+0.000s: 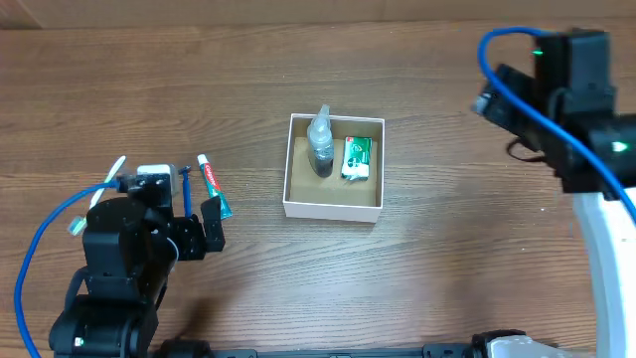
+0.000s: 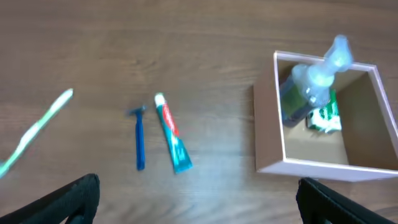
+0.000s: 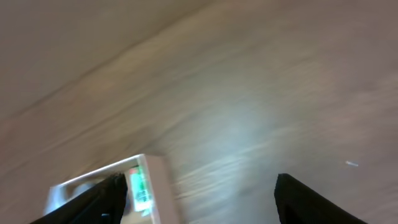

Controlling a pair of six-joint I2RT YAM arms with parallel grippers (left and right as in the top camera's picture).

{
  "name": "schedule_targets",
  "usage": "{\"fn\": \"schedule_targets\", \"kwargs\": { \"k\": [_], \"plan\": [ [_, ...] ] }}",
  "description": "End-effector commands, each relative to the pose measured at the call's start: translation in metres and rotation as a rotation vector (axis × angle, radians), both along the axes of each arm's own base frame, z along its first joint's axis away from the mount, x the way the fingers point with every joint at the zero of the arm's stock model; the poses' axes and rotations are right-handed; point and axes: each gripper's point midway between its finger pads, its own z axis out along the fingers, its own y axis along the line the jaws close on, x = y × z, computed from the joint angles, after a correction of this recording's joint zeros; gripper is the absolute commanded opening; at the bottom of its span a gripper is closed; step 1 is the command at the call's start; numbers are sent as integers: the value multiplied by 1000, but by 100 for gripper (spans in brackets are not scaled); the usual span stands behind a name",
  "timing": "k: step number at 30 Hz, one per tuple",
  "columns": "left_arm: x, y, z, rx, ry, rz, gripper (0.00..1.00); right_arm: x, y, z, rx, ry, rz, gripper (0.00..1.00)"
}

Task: Pack container
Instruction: 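Place the Dettol bar in the box beside the bottle, withdraw right gripper, then grasp the Colgate toothpaste tube with the left gripper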

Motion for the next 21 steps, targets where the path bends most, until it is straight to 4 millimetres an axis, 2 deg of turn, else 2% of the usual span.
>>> {"fn": "schedule_targets", "kwargs": {
  "k": [1,3,5,7,11,16,19,21],
  "plan": [
    [-6,12,2,-63,62,143,100,-10,-22,-73,-17,229,13,78],
    [-8,12,-2,-82,143,178,100,-19,-26,-113,-4,316,12,78],
    [6,11,-11,-86,253,202,100,-31,-12,-153,58,392,66,79],
    [21,7,-29,-101,333,211,100,-37,-12,-168,51,426,82,79],
    [64,-1,-100,-126,554,248,100,-36,-6,-170,75,420,114,79],
    [86,-4,-186,-135,770,334,100,-36,-4,-170,77,420,131,79],
    [92,-4,-226,-123,841,351,100,-36,-2,-170,85,420,147,79],
    [97,-5,-237,-126,844,361,100,-36,-2,-170,84,420,147,79]
  ]
}}
